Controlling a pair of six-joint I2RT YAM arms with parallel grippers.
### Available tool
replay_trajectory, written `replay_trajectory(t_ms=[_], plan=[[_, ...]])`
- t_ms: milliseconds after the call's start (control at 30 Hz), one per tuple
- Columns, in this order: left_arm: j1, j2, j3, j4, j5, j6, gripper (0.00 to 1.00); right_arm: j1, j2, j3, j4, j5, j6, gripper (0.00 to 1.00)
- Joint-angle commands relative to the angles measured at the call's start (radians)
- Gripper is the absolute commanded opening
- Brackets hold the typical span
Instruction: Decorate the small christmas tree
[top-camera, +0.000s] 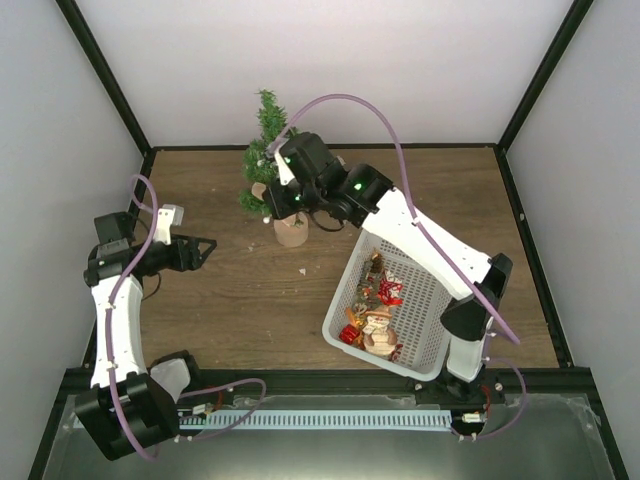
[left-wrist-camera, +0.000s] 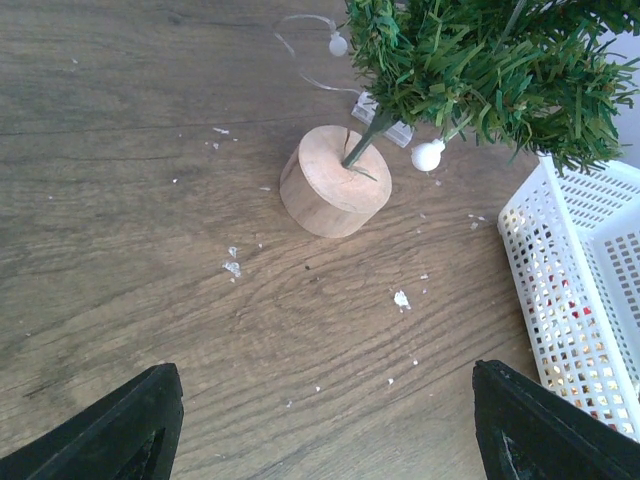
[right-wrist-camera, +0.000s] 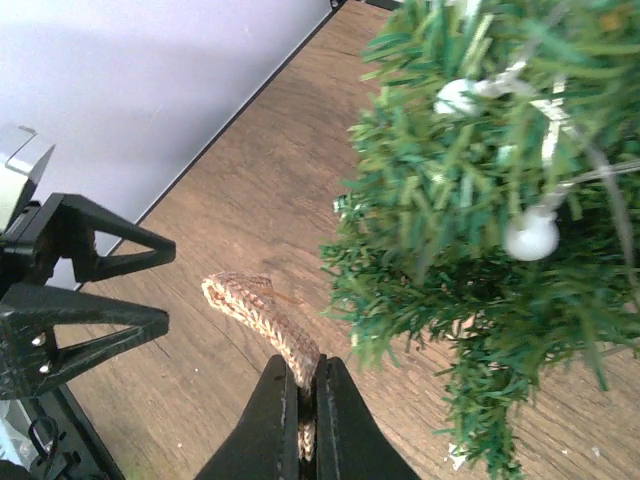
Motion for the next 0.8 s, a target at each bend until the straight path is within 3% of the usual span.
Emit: replay_trajectory(t_ms=[0,500,767], plan=[[0.005,-0.012,-0.013,0.014,0.021,0.003,0.8,0.05,0.017,0.026,0.015,0.09,-0.054,0.01],[0.005,-0.011,-0.013,0.011,0.028,0.01,0.79,0.065,0.156,0.084,0.068,0.353,-0.114,0.01],[0.005,-0.014,-0.013,0.01,0.033,0.01,0.79,0.066,0.207,0.163,0.064,0.39,-0.118,0.01]])
